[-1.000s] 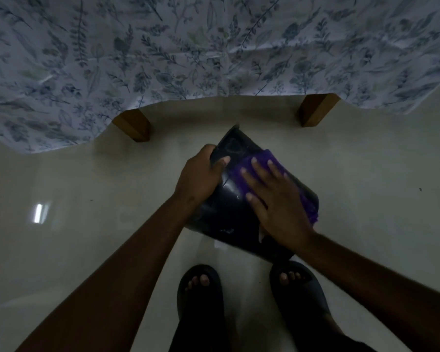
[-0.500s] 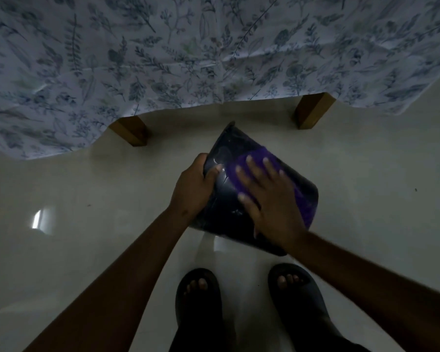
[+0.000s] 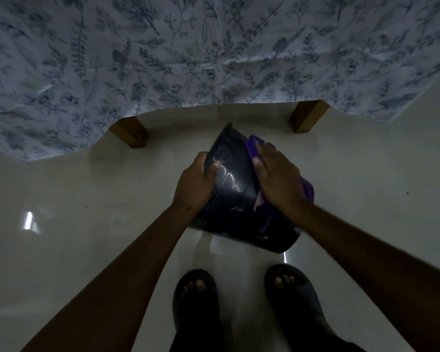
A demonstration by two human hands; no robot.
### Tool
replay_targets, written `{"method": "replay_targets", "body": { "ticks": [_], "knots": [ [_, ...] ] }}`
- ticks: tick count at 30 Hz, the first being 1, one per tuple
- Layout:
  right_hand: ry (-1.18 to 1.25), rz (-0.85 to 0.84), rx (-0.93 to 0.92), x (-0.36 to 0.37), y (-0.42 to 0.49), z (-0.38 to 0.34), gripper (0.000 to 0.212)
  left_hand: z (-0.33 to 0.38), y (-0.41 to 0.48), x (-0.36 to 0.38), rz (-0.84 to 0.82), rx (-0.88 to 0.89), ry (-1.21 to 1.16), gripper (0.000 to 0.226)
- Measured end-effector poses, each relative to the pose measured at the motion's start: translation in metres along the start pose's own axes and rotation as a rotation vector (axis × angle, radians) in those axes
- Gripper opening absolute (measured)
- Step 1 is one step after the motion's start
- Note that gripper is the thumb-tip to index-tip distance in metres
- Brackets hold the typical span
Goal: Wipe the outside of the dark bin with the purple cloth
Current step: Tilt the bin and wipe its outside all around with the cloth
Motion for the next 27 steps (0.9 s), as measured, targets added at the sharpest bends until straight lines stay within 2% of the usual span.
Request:
{"method": "replay_targets", "body": {
  "ticks": [4, 6, 9, 13, 17, 20, 24, 27],
  "knots": [
    [-0.326, -0.084, -0.315, 0.032, -0.09, -0.024, 0.058, -0.002, 0.002, 0.001, -0.006, 0.015, -0.008, 0.031],
    [-0.38, -0.073, -0.383, 0.039, -0.101, -0.021, 0.059, -0.002, -0.001, 0.0, -0.009, 0.021, -0.03, 0.029],
    [-0.3, -0.034, -0.299, 0.028, -0.069, -0.017, 0.056, 0.004, -0.002, -0.001, -0.008, 0.004, -0.103, 0.025],
    [-0.091, 0.077, -0.039, -0.003, 0.001, -0.001, 0.052, 0.005, -0.006, -0.001, -0.006, 0.007, -0.094, 0.027],
    [0.082, 0.014, 0.078, -0.017, 0.019, 0.008, 0.048, 0.008, -0.008, 0.0, 0.025, 0.0, -0.103, 0.025],
    [0.1, 0.002, -0.022, -0.012, -0.02, -0.006, 0.048, 0.007, -0.012, 0.004, 0.06, -0.045, -0.112, 0.022],
    [-0.083, -0.001, -0.227, 0.009, -0.075, -0.026, 0.056, 0.005, -0.016, 0.005, 0.045, -0.053, -0.087, 0.021],
    [-0.135, 0.026, -0.23, 0.007, -0.073, -0.023, 0.053, 0.015, -0.014, -0.002, -0.052, -0.072, -0.115, 0.022]
  ]
}}
Point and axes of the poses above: each hand's wrist, its own y-axis towards the middle knuckle, its own x-axis out of the palm, z = x × y, the point moved 1 cm from there along y, towards the middle knuckle, and after that the axes turned 8 degrees about -x, right-handed, at the moved point
